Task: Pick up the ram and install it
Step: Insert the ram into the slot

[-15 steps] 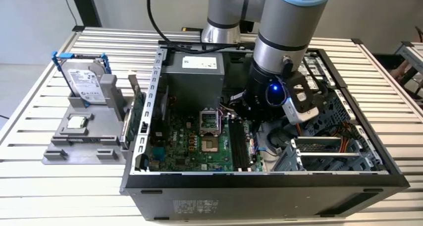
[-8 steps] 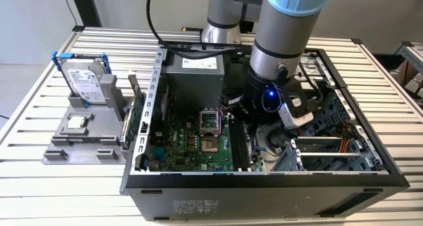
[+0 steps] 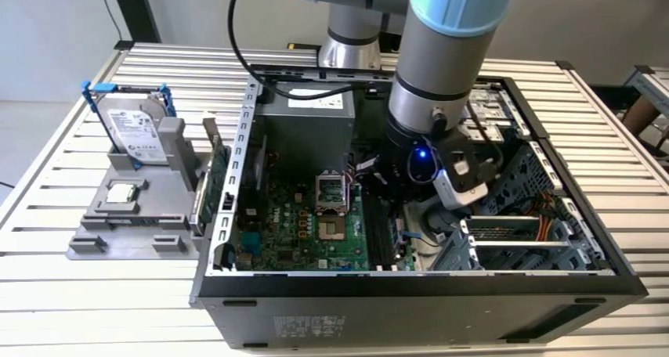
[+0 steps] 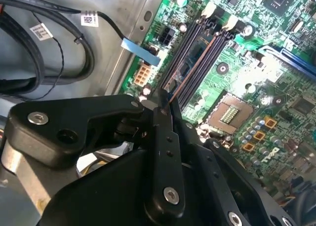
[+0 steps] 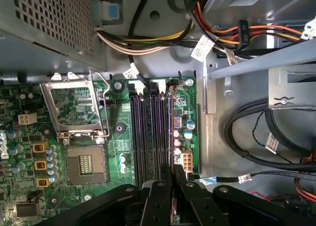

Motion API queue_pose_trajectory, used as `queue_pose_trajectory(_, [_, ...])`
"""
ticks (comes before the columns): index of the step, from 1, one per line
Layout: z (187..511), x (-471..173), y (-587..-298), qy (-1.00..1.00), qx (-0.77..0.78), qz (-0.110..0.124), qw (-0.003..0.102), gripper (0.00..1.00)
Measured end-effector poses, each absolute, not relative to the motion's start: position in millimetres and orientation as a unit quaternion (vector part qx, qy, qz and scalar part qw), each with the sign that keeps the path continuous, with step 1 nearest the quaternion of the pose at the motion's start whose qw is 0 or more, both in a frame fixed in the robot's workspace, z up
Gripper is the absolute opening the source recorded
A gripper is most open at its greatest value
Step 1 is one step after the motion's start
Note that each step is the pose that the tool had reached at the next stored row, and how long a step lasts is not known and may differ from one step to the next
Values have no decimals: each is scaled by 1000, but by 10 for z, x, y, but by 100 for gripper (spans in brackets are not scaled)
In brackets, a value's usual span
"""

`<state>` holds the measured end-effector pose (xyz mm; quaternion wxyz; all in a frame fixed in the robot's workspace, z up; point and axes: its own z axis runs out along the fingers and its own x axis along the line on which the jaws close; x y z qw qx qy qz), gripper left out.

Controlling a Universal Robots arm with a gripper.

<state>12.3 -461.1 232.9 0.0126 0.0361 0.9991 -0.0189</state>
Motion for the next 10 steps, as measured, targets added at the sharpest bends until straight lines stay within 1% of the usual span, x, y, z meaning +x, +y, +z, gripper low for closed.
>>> queue_pose_trajectory(10, [2278,98,-4663,999,28,-19,13,0])
